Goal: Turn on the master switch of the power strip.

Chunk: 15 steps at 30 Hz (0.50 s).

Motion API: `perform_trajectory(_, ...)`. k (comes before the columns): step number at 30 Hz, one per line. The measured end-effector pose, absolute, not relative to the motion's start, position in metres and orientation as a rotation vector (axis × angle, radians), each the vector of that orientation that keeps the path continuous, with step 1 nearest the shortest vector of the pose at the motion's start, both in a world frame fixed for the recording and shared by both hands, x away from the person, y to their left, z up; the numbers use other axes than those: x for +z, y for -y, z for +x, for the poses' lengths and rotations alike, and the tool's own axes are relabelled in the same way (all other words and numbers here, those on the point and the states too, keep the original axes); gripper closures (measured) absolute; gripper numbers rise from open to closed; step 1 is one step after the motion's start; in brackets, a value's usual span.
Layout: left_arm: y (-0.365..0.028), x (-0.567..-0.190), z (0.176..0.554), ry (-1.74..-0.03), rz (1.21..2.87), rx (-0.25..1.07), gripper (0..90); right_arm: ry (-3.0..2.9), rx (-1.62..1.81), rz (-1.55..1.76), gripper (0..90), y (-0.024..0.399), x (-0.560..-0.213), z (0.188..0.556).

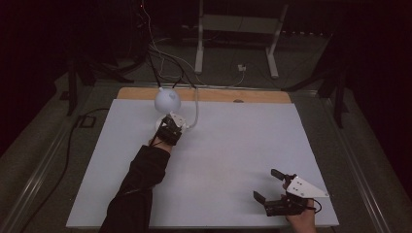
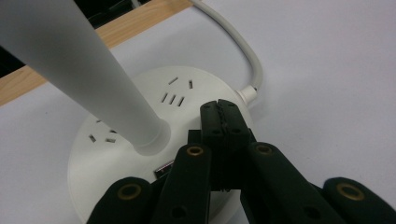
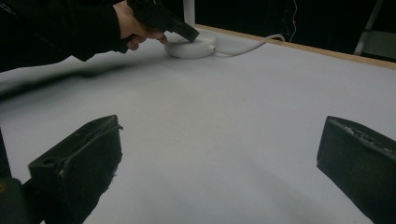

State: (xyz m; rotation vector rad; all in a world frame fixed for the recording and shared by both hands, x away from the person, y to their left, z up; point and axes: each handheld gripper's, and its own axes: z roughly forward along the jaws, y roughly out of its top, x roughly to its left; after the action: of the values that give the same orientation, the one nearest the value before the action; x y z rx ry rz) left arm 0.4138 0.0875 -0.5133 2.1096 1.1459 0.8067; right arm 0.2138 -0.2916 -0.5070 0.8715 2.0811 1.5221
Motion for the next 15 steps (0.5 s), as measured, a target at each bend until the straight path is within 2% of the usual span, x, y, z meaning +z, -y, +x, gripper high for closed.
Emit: perform_trajectory(15, -0.0840, -0.5141, 0.4174, -1.135, 2.137, 0.817, 90.0, -2.084, 1.522, 0.869, 0.0, 0.2913, -0.5073, 0.2141)
